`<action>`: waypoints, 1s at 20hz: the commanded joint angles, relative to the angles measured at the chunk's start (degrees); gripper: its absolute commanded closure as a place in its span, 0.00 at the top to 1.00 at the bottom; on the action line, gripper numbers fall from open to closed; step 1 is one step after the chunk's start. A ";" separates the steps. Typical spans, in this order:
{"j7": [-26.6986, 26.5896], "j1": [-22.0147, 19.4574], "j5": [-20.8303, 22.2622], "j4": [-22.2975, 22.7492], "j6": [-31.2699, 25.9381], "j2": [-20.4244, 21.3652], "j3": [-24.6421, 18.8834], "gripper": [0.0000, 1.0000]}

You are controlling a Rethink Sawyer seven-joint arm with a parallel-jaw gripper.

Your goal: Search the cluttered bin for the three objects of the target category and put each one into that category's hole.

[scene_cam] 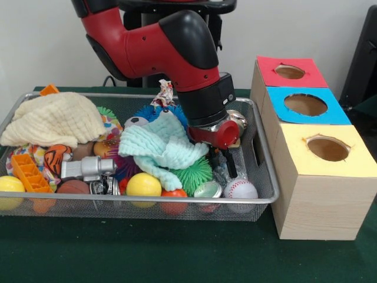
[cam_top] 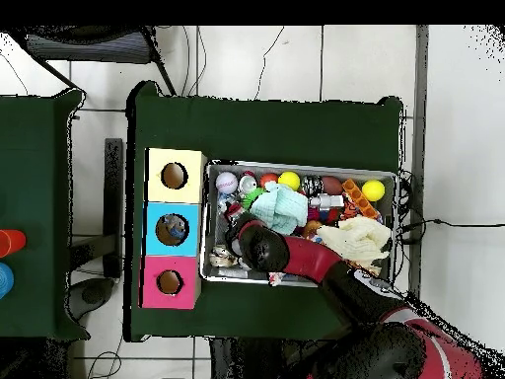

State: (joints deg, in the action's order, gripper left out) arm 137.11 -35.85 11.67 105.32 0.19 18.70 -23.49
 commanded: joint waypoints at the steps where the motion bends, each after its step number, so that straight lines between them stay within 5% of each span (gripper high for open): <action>1: 6.69 2.94 -5.44 0.29 -8.34 4.67 2.91 0.00; 12: 8.07 9.06 -8.98 3.22 -14.52 13.97 8.13 0.00; 20: 7.66 10.84 -10.88 2.27 -15.35 15.47 10.12 0.00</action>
State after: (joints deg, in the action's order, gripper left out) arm 137.11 -25.64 4.61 106.82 -9.40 31.46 -16.21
